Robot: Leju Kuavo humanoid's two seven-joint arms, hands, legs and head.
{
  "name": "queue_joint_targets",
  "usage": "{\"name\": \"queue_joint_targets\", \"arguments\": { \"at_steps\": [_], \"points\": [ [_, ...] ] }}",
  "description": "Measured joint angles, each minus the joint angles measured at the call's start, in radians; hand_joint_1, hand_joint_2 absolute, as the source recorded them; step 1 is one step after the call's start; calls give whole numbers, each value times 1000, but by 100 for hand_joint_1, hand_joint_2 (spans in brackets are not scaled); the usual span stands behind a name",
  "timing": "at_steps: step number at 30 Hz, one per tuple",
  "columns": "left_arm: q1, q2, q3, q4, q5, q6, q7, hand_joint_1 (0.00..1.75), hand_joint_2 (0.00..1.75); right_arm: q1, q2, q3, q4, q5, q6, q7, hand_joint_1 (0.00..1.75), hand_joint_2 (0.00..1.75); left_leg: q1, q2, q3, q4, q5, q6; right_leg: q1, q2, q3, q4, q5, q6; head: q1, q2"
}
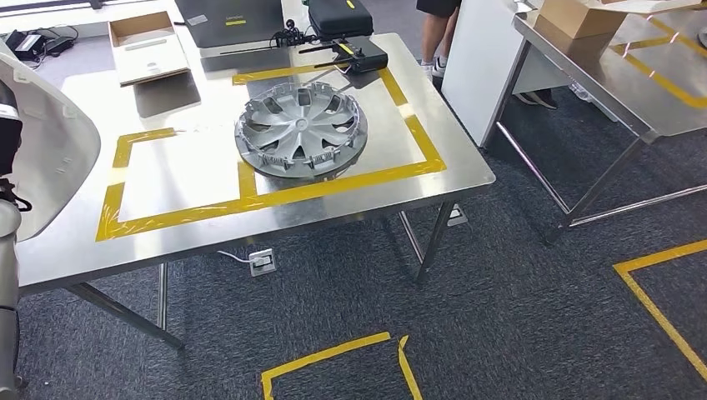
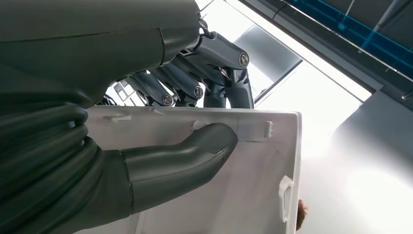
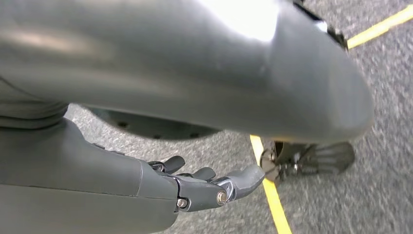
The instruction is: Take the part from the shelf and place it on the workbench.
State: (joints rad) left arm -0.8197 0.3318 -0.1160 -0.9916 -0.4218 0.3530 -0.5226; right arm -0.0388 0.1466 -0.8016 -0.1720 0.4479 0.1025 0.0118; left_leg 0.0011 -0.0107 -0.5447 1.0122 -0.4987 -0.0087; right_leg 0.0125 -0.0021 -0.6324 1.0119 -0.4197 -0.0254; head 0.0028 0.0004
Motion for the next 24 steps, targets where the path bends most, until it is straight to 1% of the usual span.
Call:
{"name": "queue_joint_targets", "arguments": {
  "at_steps": [1, 2, 3, 4, 5, 6, 7, 8, 9, 10, 11, 12, 13, 15, 16, 17, 18, 19, 20, 21, 22, 23, 24],
  "points": [
    [0, 0, 0, -1, 0, 1, -1, 175, 175, 1, 0, 0, 0, 0, 0, 0, 0, 0, 1, 1, 1, 3, -4, -6, -2, 0, 8, -7, -1, -4, 0, 0],
    [-1, 0, 0, -1, 0, 1, -1, 175, 175, 1, 0, 0, 0, 0, 0, 0, 0, 0, 1, 2, -4, 20, -13, -11, -5, 0, 18, -14, -2, -8, -2, 0],
    [-3, 1, 0, -1, 0, 2, -2, 175, 175, 1, 0, 0, 0, 0, -1, -1, 0, 0, 2, 3, -23, 58, -30, -17, -9, 0, 28, -20, -4, -11, -3, 0],
    [-3, 1, 0, 0, 0, 3, -2, 175, 175, 1, 0, 0, 0, 0, -1, -1, 0, 0, 4, 3, -54, 117, -53, -22, -10, 0, 36, -23, -8, -15, -5, 0],
    [-3, 1, 0, 2, 0, 3, -2, 175, 175, 0, 1, 0, 0, 0, -1, -1, 0, 0, 6, 4, -96, 186, -77, -28, -11, 1, 42, -23, -14, -17, -6, 0],
    [0, 1, 0, 5, -1, 4, -1, 175, 175, 0, 1, 0, 0, 0, -1, 0, 0, 0, 8, 4, -138, 248, -91, -33, -12, 1, 49, -23, -21, -17, -6, 0],
    [4, 1, 0, 7, -2, 5, -1, 175, 175, 1, 1, -1, 0, 0, -1, 0, 0, 0, 12, 4, -166, 281, -87, -37, -13, 1, 58, -22, -29, -15, -6, 0],
    [7, 1, 0, 9, -3, 5, -2, 175, 175, 2, 1, -1, 0, 1, -1, 0, 0, 0, 15, 5, -176, 274, -59, -41, -16, 2, 67, -20, -38, -12, -6, 0],
    [8, 1, 0, 10, -4, 5, -2, 175, 175, 3, 2, -1, 0, 2, -1, 0, 0, 0, 19, 6, -165, 227, -14, -45, -18, 3, 77, -16, -49, -8, -6, 0],
    [9, 2, 0, 10, -4, 6, -2, 175, 175, 3, 2, -1, 0, 3, -1, 0, 0, 0, 23, 9, -142, 155, 37, -48, -21, 4, 87, -12, -60, -3, -6, 0],
    [9, 4, 1, 11, -5, 6, -2, 175, 175, 3, 2, -1, 0, 5, -1, -1, 0, 0, 24, 12, -115, 89, 70, -51, -21, 5, 93, -7, -71, 4, -8, 0],
    [9, 5, 1, 11, -5, 6, -1, 175, 175, 2, 2, -1, 0, 7, 0, -1, 0, 0, 24, 14, -94, 41, 87, -47, -20, 6, 96, -3, -80, 10, -10, 0],
    [11, 7, 2, 11, -6, 6, -1, 175, 175, 1, 2, -1, 0, 9, 0, -1, 0, 0, 23, 15, -83, 16, 87, -40, -19, 6, 96, -1, -86, 16, -10, 0],
    [15, 10, 5, 9, -7, 6, 0, 175, 175, 0, 1, -1, 0, 11, 1, -1, 0, 0, 20, 11, -80, 13, 72, -20, -17, 5, 97, -2, -93, 27, -9, 0],
    [16, 12, 7, 7, -7, 6, 0, 175, 175, 0, 1, -1, 0, 12, 2, -1, 0, 0, 21, 10, -78, 12, 69, -12, -18, 4, 99, 0, -98, 32, -7, 0],
    [16, 14, 8, 5, -7, 6, -1, 175, 175, 0, 1, -1, 0, 12, 2, -1, 0, 0, 21, 9, -74, 11, 64, -5, -19, 4, 94, 16, -107, 37, -6, 0],
    [15, 15, 10, 2, -7, 6, -1, 175, 175, -1, 1, -1, -1, 12, 2, -1, 0, 0, 23, 8, -68, 9, 60, 2, -20, 3, 75, 56, -125, 42, -5, 0],
    [14, 15, 10, 1, -7, 6, -1, 175, 175, -1, 1, -1, -1, 12, 2, -1, 0, 0, 23, 9, -62, 9, 55, 8, -21, 4, 41, 117, -148, 46, -3, 0],
    [15, 15, 10, 0, -6, 6, -1, 175, 175, -1, 1, -1, -1, 12, 2, -1, 0, 0, 22, 9, -57, 8, 49, 12, -21, 4, -5, 193, -173, 48, -1, 0],
    [17, 14, 10, 1, -6, 5, -1, 175, 175, 0, 1, -1, -1, 11, 2, -1, 0, 0, 20, 8, -52, 9, 44, 14, -21, 4, -53, 264, -190, 48, 0, 0],
    [19, 14, 10, 2, -6, 5, -1, 175, 175, 0, 1, -1, -1, 10, 1, -1, 0, 0, 19, 7, -45, 9, 37, 14, -21, 4, -90, 305, -188, 47, 0, 0],
    [21, 14, 10, 2, -5, 5, -2, 175, 175, 1, 1, -1, -1, 10, 1, 0, 0, 0, 18, 6, -37, 9, 30, 13, -20, 4, -107, 306, -164, 44, 0, 0],
    [21, 13, 10, 3, -5, 5, -2, 175, 175, 2, 1, -1, -1, 10, 0, 0, 0, 0, 17, 5, -26, 9, 23, 12, -19, 4, -102, 264, -121, 39, 0, 0]
  ]
}}
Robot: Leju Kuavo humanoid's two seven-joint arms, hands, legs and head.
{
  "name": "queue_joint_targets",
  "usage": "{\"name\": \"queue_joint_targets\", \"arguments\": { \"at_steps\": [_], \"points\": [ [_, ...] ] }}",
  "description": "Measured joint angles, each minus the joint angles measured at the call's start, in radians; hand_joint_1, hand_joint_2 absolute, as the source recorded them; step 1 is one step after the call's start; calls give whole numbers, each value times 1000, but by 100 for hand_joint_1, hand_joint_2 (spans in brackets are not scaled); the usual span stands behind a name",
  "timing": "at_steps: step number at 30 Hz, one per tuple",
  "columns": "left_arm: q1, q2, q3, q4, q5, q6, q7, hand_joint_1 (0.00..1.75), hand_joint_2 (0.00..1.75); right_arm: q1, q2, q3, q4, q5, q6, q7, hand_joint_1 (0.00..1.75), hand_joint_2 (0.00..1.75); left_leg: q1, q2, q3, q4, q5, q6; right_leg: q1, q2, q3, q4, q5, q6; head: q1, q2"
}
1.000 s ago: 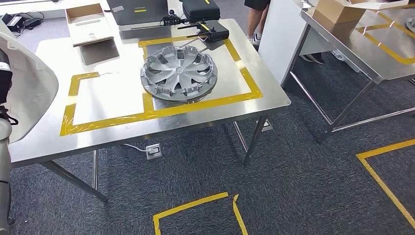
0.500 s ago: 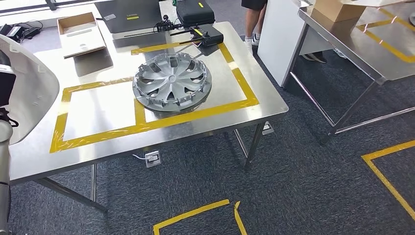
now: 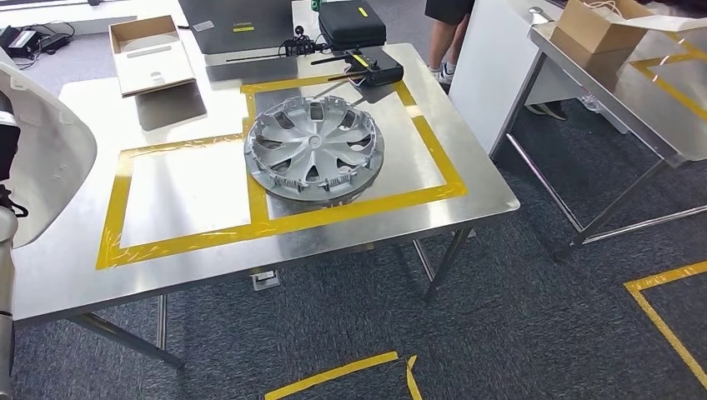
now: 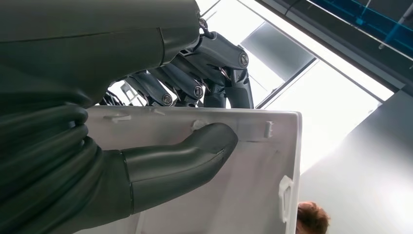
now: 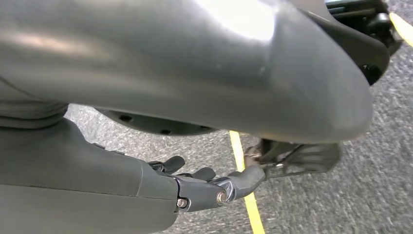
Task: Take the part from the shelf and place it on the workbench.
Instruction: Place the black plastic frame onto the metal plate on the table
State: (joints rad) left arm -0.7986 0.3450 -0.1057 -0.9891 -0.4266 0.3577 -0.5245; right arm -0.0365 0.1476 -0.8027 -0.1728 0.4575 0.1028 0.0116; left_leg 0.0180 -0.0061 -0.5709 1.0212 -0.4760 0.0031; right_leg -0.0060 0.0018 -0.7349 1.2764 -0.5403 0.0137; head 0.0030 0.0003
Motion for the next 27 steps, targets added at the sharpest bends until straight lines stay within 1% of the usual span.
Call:
{"name": "queue_joint_targets", "arguments": {
  "at_steps": [1, 2, 3, 4, 6, 7, 9, 11, 14, 15, 16, 17, 18, 19, 20, 22, 24, 25, 26, 27],
  "points": [
    [0, 0, 0, 0, 0, 0, 0, 175, 175, 1, 0, 0, 0, 0, 0, 0, 0, 0, 0, -1, 11, 0, -8, -2, 3, 0, 21, -71, 55, -7, 0, 0],
    [0, -1, 0, 1, 0, 0, -1, 175, 175, 1, 0, 0, 0, 0, 0, 0, 0, 0, -2, -1, 20, -1, -16, -5, 7, 1, 47, -143, 97, -17, 0, 0],
    [-1, -2, 0, 2, 0, 0, -1, 175, 175, 1, 0, -1, 0, 0, 0, 0, 0, 0, -3, -3, 27, -1, -24, -9, 10, 1, 71, -204, 122, -24, 0, 0],
    [-2, -2, 0, 2, 1, -1, -1, 175, 175, 1, -1, -1, 0, 0, -1, 0, 0, 0, -5, -3, 29, -1, -29, -14, 14, 0, 85, -238, 130, -29, -1, 0],
    [-3, -3, 0, 3, 1, -2, -1, 175, 175, -1, -1, -1, 0, 0, -1, 0, 0, 0, -5, -5, 34, -7, -35, -26, 15, 0, 96, -257, 118, -34, -1, 0],
    [-4, -2, 0, 3, 1, -2, -2, 175, 175, -1, -1, -1, 0, -1, -1, 0, 0, 0, -3, -4, 37, -9, -38, -32, 13, 0, 101, -261, 116, -37, -2, 0],
    [-8, -1, 0, 3, 1, -2, -4, 175, 175, 0, -1, -2, 0, -2, 0, -1, 0, 0, -1, -1, 31, 17, -55, -41, 8, 1, 119, -273, 112, -47, -6, 0],
    [-11, 0, 0, 4, 1, -1, -6, 175, 175, 1, -1, -2, 0, -4, 0, -1, 0, 0, -1, 0, 15, 53, -71, -44, 6, 1, 129, -279, 108, -54, -12, 0],
    [-12, 0, 0, 4, 1, -1, -6, 175, 175, 0, -1, -2, 0, -4, 0, -1, 0, 0, -1, 0, 8, 66, -76, -45, 6, 1, 131, -279, 107, -55, -13, 0],
    [-12, 0, 0, 6, 1, -1, -6, 175, 175, 0, -1, -2, 0, -5, 0, -1, 0, 0, -1, 0, -20, 113, -93, -47, 6, 1, 134, -279, 104, -55, -13, 0],
    [-11, 0, 0, 9, 1, -1, -7, 175, 175, 0, 0, -2, 0, -6, 1, -1, 0, 0, 0, 1, -54, 144, -76, -49, 6, 2, 149, -277, 90, -54, -13, 0],
    [-11, -1, 0, 12, 1, -1, -7, 175, 175, 1, 0, -2, 0, -6, 1, -1, 0, 0, 1, 1, -76, 144, -40, -51, 5, 3, 167, -274, 73, -52, -13, 0],
    [-10, -2, -1, 16, 1, -1, -7, 175, 175, 2, 1, -2, 0, -7, 2, -1, 0, 0, 1, 3, -92, 133, -3, -53, 5, 4, 186, -271, 54, -48, -13, 0],
    [-12, -3, -1, 19, 0, -1, -7, 175, 175, 2, 1, -3, 0, -7, 1, -1, 0, 0, 0, 4, -78, 71, 45, -51, 6, 6, 201, -267, 36, -42, -14, 0],
    [-14, -4, -1, 22, 0, -1, -7, 175, 175, 0, 1, -3, 0, -7, 1, -1, 0, 0, -1, 4, -59, 26, 58, -45, 7, 6, 204, -265, 28, -36, -13, 0],
    [-18, -7, -2, 25, 0, -1, -7, 175, 175, -2, 1, -3, 0, -7, 1, 0, 0, 0, -4, 1, -48, 3, 44, -29, 10, 6, 204, -265, 20, -27, -11, 0],
    [-21, -8, -2, 26, 0, -1, -7, 175, 175, -2, 1, -3, 0, -7, 1, -1, 0, 0, -1, -1, -43, 2, 36, -15, 10, 4, 203, -257, 11, -17, -8, 0],
    [-23, -9, -2, 26, 0, 0, -8, 175, 175, -3, 1, -3, -1, -7, 1, -1, 0, 0, 0, 0, -38, 0, 32, -8, 9, 3, 192, -230, -1, -11, -6, 0],
    [-25, -9, -2, 26, 0, 0, -8, 175, 175, -3, 0, -3, -1, -6, 1, -1, 0, 0, 2, 0, -31, -2, 27, -3, 8, 3, 166, -179, -21, -6, -5, 0],
    [-26, -11, -2, 28, 0, 1, -10, 175, 175, -3, 0, -3, -1, -5, 1, -1, 0, 0, 2, 1, -26, -2, 22, 1, 7, 2, 125, -110, -43, -2, -4, 0]
  ]
}}
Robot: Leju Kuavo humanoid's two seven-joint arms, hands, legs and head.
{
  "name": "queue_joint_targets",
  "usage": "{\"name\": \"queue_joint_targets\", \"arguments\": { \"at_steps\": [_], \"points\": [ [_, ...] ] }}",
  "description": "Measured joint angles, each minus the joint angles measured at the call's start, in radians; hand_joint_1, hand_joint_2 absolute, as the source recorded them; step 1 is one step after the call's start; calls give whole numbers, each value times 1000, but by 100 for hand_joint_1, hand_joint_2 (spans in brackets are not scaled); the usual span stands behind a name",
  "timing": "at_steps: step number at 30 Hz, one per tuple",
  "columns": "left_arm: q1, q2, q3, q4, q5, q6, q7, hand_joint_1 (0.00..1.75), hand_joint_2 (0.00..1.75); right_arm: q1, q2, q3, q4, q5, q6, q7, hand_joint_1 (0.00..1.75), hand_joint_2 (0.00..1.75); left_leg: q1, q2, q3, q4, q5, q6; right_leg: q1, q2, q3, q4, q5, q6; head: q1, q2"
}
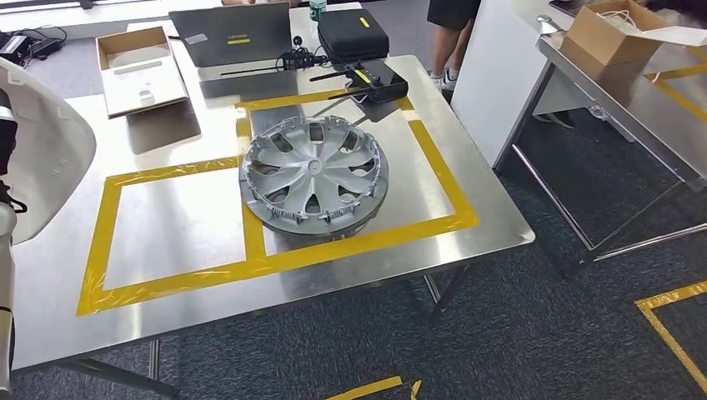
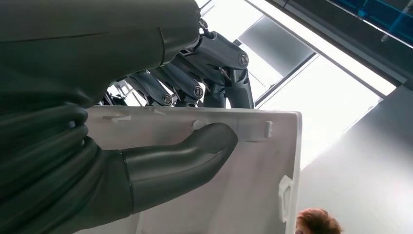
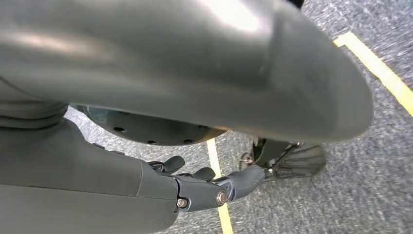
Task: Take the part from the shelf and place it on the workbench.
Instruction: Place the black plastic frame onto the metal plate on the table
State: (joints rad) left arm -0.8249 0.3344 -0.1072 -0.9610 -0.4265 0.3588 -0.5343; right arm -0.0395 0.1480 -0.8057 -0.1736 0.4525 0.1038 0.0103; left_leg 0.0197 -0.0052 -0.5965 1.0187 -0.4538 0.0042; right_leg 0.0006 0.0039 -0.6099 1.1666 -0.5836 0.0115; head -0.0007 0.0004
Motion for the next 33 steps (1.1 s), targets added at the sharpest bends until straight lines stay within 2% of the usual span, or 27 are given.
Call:
{"name": "queue_joint_targets", "arguments": {
  "at_steps": [1, 2, 3, 4, 5, 6, 7, 8, 9, 10, 13, 14, 15, 17, 18, 19, 20, 21, 22, 23, 24, 25, 26, 28, 29, 31, 33],
  "points": [
    [-1, -2, 0, 3, 0, 1, -1, 175, 175, 0, 0, 0, 0, 2, 0, 0, 0, 0, 0, 0, 5, 0, -5, 2, -1, 0, -49, 74, -21, 2, 1, 0],
    [-1, -4, 0, 6, 0, 1, -2, 175, 175, 1, 0, 0, 0, 3, 0, 0, 0, 0, -1, 0, 11, 0, -11, 2, -2, 0, -93, 132, -29, 2, 1, 0],
    [0, -5, 0, 9, 0, 2, -2, 175, 175, 2, 0, 0, 0, 4, 0, 0, 0, 0, -1, 0, 18, 0, -18, 1, -2, 0, -123, 157, -17, 1, 1, 0],
    [0, -6, 0, 12, 1, 2, -2, 175, 175, 3, 0, 0, 0, 4, 0, 0, 0, 0, -1, -1, 28, 0, -25, -1, -1, 0, -133, 141, 15, -2, 1, 0],
    [0, -7, 0, 13, 1, 2, -3, 175, 175, 5, 0, 0, 0, 4, 0, 0, 0, 0, -1, -1, 39, 0, -34, -2, -1, 0, -124, 89, 64, -6, 2, 0],
    [-1, -8, 0, 14, 2, 3, -5, 175, 175, 5, 0, 0, 0, 5, 0, 0, 0, 0, -1, -1, 50, -1, -42, -5, 1, 0, -102, 12, 118, -12, 2, 0],
    [-2, -8, 0, 16, 3, 3, -6, 175, 175, 6, -1, 0, 0, 5, 0, 0, 0, 0, -2, -2, 58, -1, -51, -8, 4, 0, -77, -57, 155, -19, 2, 0],
    [-3, -9, 0, 18, 4, 3, -7, 175, 175, 5, -1, 0, 0, 5, 1, 0, 0, 0, -4, -3, 63, -1, -58, -13, 6, -1, -57, -108, 174, -24, 2, 0],
    [-4, -9, 0, 21, 6, 4, -8, 175, 175, 5, -1, 0, 0, 5, 1, 0, 0, 0, -5, -4, 65, -2, -62, -18, 9, -1, -46, -135, 177, -28, 1, 0],
    [-5, -9, 0, 23, 6, 4, -9, 175, 175, 4, -1, 0, 0, 6, 1, 0, 0, 0, -6, -4, 67, -5, -64, -25, 11, -1, -41, -140, 168, -31, 0, 0],
    [-8, -8, -1, 25, 7, 4, -10, 175, 175, 5, -2, 0, 0, 7, 3, 0, 0, 0, -3, -2, 66, 10, -80, -42, 6, 0, -22, -156, 161, -44, -5, 0],
    [-10, -6, -1, 27, 7, 5, -10, 175, 175, 5, -2, 0, 0, 7, 4, 0, 0, 0, -2, -1, 50, 46, -98, -45, 4, 0, -13, -161, 159, -50, -7, 0],
    [-12, -6, -1, 29, 7, 6, -10, 175, 175, 6, -2, 0, 0, 7, 4, 0, 0, 0, -1, 0, 18, 104, -120, -48, 3, 0, -6, -164, 156, -54, -9, 0],
    [-12, -5, -1, 38, 8, 8, -8, 175, 175, 5, -2, 0, 0, 8, 6, 1, 0, 0, -1, 0, -68, 238, -158, -53, 3, 0, 3, -163, 146, -59, -12, 0],
    [-10, -5, -1, 43, 8, 9, -8, 175, 175, 5, -2, 0, 0, 8, 6, 1, 0, 0, 0, 0, -101, 274, -153, -55, 2, 1, 8, -162, 141, -60, -13, 0],
    [-9, -5, -2, 48, 8, 9, -8, 175, 175, 6, -2, 0, 0, 8, 7, 1, 0, 0, 1, 0, -115, 273, -128, -57, 2, 2, 14, -160, 135, -58, -13, 0],
    [-9, -5, -2, 52, 8, 9, -7, 175, 175, 7, -2, 0, 0, 8, 7, 1, 0, 0, 2, 1, -108, 232, -85, -57, 2, 3, 21, -158, 128, -56, -13, 0],
    [-11, -5, -2, 56, 8, 9, -7, 175, 175, 7, -2, 0, 0, 8, 8, 1, 0, 0, 3, 2, -86, 163, -34, -57, 1, 4, 28, -155, 120, -53, -13, 0],
    [-14, -5, -3, 60, 8, 9, -7, 175, 175, 6, -2, 0, 0, 8, 9, 1, 0, 0, 1, 3, -59, 97, 0, -56, 3, 5, 33, -151, 113, -48, -13, 0],
    [-17, -5, -3, 64, 8, 9, -5, 175, 175, 6, -3, 0, 0, 7, 9, 1, 0, 0, 0, 3, -37, 46, 20, -51, 4, 5, 35, -147, 106, -42, -14, 0],
    [-20, -5, -3, 68, 9, 9, -3, 175, 175, 5, -3, 0, 0, 7, 10, 1, 0, 0, -1, 3, -25, 16, 25, -45, 5, 6, 35, -144, 102, -37, -13, 0],
    [-22, -6, -3, 72, 11, 8, 0, 175, 175, 5, -4, -1, 0, 7, 10, 1, 0, 0, -3, 2, -21, 8, 20, -39, 8, 6, 33, -143, 100, -37, -12, 0],
    [-23, -6, -4, 77, 13, 8, 3, 175, 175, 5, -4, -1, 0, 6, 10, 0, 0, 0, -2, 0, -21, 5, 20, -34, 9, 6, 32, -143, 100, -42, -10, 0],
    [-27, -8, -4, 86, 17, 6, 4, 175, 175, 6, -5, -1, 0, 5, 10, 0, 0, 0, -2, -2, -21, 3, 20, -32, 11, 4, 33, -145, 100, -54, -7, 0],
    [-30, -8, -4, 91, 18, 4, 3, 175, 175, 6, -5, -1, 0, 5, 11, 0, 0, 0, -3, -3, -21, 3, 20, -30, 11, 4, 35, -147, 101, -56, -6, 0],
    [-36, -10, -5, 102, 19, 0, -3, 175, 175, 6, -6, -2, 0, 5, 13, -1, 0, 0, -4, -2, -21, 3, 18, -26, 10, 4, 37, -152, 102, -54, -5, 0],
    [-42, -11, -8, 118, 22, -5, -11, 175, 175, 7, -6, -2, 0, 4, 14, -3, 0, 0, -5, -2, -21, 4, 17, -22, 10, 4, 39, -155, 104, -47, -5, 0]
  ]
}}
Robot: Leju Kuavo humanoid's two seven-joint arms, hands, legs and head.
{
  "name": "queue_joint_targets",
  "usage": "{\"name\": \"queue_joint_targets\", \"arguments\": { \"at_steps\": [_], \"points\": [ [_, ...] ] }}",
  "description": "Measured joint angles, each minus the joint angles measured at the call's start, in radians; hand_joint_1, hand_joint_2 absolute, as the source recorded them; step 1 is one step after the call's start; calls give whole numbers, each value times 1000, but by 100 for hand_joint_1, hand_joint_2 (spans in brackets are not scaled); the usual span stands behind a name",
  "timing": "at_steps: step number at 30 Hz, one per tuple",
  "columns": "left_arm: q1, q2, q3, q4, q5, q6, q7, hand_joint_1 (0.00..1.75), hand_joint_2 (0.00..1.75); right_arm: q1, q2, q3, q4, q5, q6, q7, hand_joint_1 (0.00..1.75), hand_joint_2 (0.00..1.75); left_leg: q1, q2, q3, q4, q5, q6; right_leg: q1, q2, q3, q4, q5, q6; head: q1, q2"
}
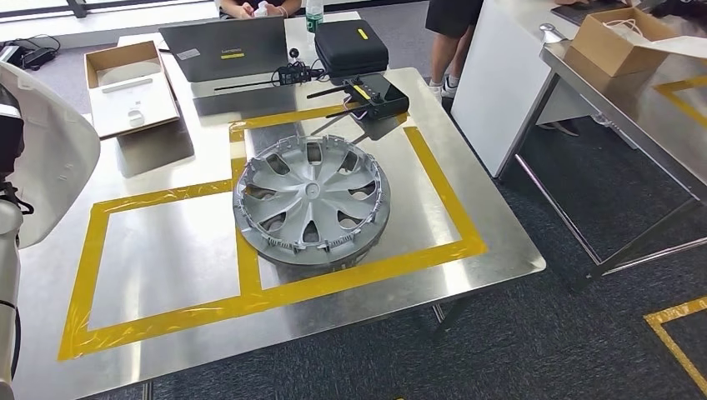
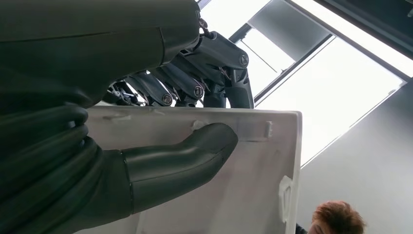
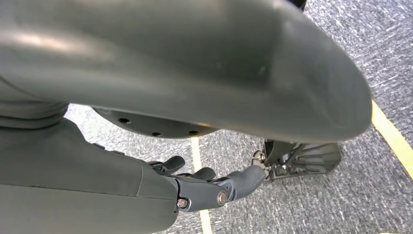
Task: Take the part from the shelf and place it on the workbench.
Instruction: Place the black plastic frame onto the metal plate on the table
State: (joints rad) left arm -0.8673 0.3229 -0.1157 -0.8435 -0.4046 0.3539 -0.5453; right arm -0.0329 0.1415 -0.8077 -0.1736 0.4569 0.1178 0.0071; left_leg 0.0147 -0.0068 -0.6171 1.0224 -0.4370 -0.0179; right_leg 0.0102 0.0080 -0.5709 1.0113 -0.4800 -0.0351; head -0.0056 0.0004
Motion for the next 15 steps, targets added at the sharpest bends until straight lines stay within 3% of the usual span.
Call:
{"name": "queue_joint_targets", "arguments": {
  "at_steps": [3, 5, 15],
  "points": [
    [-6, -1, -5, 19, 6, -7, -8, 175, 175, 1, -1, -1, 0, 0, 3, -3, 0, 0, -2, 1, 0, 1, -1, 3, -2, 0, 1, -3, 0, 17, 0, 0],
    [-8, -1, -8, 28, 10, -11, -13, 175, 175, 2, -2, -2, 0, 0, 5, -5, 0, 0, -2, 1, 0, 1, -1, 4, -4, 0, 1, -3, 0, 22, 0, 0],
    [-8, -3, -43, 114, 22, 3, -39, 175, 175, 5, -6, -9, 0, 1, 8, -12, 0, 0, -2, 2, 2, -2, 1, 1, -3, 0, 0, -2, 0, 22, 0, 0]
  ]
}}
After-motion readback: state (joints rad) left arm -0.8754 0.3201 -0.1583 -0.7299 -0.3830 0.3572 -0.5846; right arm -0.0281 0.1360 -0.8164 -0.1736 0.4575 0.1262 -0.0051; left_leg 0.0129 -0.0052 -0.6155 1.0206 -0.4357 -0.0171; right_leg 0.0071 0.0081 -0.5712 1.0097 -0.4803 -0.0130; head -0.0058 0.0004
